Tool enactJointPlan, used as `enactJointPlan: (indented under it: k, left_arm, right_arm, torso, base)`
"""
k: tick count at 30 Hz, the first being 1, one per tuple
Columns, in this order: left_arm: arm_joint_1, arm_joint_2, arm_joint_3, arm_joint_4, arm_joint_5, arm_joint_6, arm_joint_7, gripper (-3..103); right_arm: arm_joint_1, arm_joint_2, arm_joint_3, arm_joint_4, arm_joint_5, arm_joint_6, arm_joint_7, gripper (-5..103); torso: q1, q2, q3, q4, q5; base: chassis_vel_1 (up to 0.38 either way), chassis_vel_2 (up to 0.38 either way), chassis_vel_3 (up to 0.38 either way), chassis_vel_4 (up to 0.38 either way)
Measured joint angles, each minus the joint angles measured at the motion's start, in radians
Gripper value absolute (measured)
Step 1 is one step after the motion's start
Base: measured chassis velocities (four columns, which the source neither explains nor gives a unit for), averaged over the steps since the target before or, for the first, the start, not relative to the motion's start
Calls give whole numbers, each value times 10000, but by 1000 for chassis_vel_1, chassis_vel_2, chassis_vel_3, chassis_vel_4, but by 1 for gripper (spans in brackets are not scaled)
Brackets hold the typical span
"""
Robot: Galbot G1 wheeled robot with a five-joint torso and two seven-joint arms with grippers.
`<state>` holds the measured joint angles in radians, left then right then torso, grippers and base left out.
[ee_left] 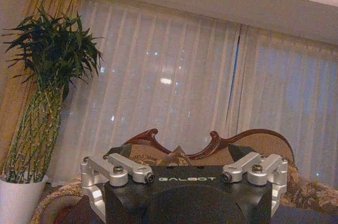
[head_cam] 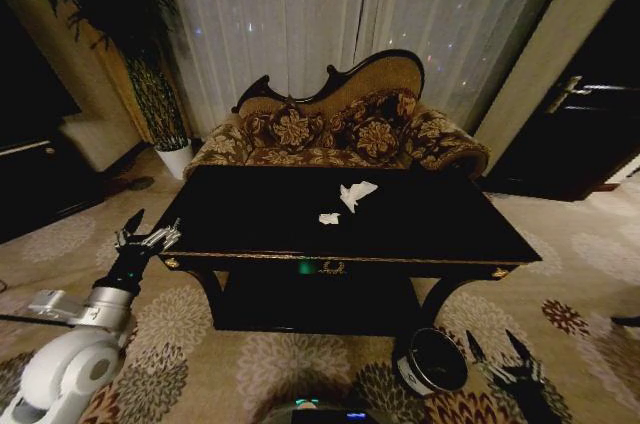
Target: Move to the front of the table and place the trash on the table into the trash bin.
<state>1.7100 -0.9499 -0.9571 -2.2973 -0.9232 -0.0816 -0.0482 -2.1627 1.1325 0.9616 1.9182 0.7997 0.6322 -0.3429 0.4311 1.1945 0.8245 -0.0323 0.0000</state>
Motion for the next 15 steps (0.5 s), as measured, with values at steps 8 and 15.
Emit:
enactJointPlan:
  k: [8,15]
  left_arm:
    - [0,0,0,0,0,0,0,100]
    - [0,0,0,0,0,0,0,100]
  right_arm:
    - [107,-502,590,1410,-47,-667,953,100]
    - [767,-1400,912,3048,-252,-2531,2922,100]
  torso:
    - [0,0,1,0,1]
    - [0,0,1,2,0]
  base:
    - [0,0,0,0]
    - [0,0,0,0]
